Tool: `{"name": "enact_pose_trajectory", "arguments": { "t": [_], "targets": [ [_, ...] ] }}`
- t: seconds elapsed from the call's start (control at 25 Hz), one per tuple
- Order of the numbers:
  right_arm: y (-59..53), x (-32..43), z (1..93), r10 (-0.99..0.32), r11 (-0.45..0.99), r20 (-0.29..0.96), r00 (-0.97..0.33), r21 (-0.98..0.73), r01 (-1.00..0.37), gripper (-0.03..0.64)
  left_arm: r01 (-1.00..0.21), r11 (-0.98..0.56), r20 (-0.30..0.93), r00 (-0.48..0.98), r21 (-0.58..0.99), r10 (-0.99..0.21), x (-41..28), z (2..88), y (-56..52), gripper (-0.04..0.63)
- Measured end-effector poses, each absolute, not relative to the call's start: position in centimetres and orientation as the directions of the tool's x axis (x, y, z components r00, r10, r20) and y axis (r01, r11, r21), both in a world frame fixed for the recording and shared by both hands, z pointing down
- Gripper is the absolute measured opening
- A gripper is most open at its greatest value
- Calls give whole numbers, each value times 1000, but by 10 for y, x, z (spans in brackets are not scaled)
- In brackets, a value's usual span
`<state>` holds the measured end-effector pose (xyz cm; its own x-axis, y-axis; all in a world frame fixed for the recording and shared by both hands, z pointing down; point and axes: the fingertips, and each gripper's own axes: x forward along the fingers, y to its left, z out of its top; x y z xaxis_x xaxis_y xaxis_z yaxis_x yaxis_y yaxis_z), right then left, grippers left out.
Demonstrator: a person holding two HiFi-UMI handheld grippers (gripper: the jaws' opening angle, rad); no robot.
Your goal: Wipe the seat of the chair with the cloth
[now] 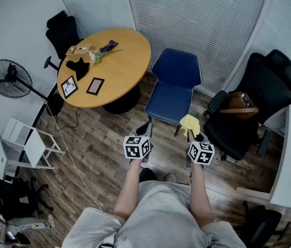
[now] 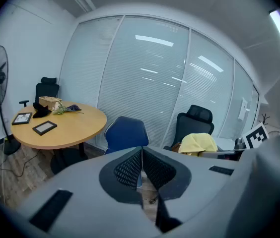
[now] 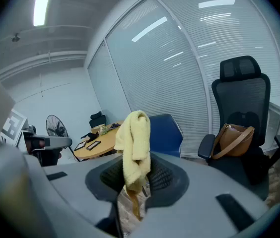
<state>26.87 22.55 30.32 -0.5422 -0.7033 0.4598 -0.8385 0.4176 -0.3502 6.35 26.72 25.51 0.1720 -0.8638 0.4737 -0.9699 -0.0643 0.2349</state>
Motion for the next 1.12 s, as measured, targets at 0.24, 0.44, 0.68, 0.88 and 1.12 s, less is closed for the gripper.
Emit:
{"name": "enact_pose_trajectory", "arguments": {
  "t": [0.24,0.44,0.68,0.88,1.12],
  "targets": [
    [232,259,298,-693,444,444,-567,-356,-822,98,-974,-57,463,154,218,-873,57,242,277,28],
    [235,257,296,-679,458,438,-589,-375,-806,100,-976,-47,463,142,211,-875,52,242,287,28],
    [241,260,295,-669,466,400,-627,-432,-773,100,-979,-21,486,119,201,-866,43,250,303,28],
    [233,258,309,-659,458,422,-623,-432,-777,101,-981,2,508,98,194,-856,32,266,300,28],
    [194,262,322,-683,416,432,-589,-433,-800,103,-987,-17,507,96,158,-856,29,277,259,28]
  ]
}}
